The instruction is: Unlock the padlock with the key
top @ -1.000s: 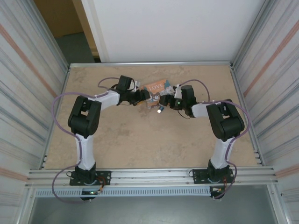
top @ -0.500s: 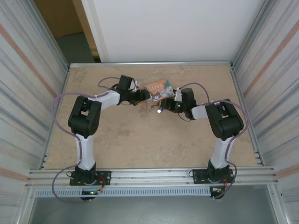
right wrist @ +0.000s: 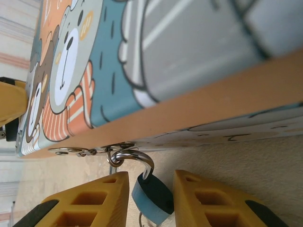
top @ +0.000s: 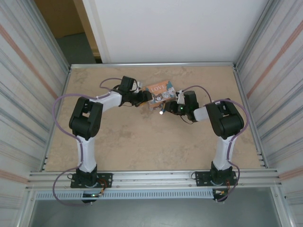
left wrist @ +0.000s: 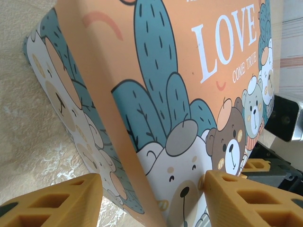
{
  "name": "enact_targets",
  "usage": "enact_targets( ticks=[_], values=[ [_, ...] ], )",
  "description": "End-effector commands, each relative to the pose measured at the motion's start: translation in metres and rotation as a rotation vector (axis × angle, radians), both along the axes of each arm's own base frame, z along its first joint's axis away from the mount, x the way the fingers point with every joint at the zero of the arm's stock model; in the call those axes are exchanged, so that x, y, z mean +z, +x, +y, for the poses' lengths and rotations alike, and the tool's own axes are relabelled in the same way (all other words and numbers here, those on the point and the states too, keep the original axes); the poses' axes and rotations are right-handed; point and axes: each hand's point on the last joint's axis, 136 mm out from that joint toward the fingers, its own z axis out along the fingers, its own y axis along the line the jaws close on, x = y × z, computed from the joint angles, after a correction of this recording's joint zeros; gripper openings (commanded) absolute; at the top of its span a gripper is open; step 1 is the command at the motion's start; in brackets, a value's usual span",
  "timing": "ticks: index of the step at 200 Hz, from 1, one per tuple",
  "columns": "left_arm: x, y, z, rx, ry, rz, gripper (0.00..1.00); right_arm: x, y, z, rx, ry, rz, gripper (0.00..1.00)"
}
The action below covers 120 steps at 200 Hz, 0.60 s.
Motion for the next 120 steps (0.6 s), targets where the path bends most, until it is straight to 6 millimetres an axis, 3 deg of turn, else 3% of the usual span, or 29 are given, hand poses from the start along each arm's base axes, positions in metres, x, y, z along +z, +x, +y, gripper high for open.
enact_targets(
  ticks=[1, 120],
  values=[
    [-0.022, -0.006, 0.003, -0.004, 0.058, 0.051, 0.58, -0.004, 0.003, 0.002, 0.006, 0.013, 0.004, 0.27],
    [-0.026, -0.010, 0.002, -0.008, 0.069, 0.062, 0.57, -0.004, 0.018, 0.004, -0.046, 0.073, 0.003, 0.22]
  ],
)
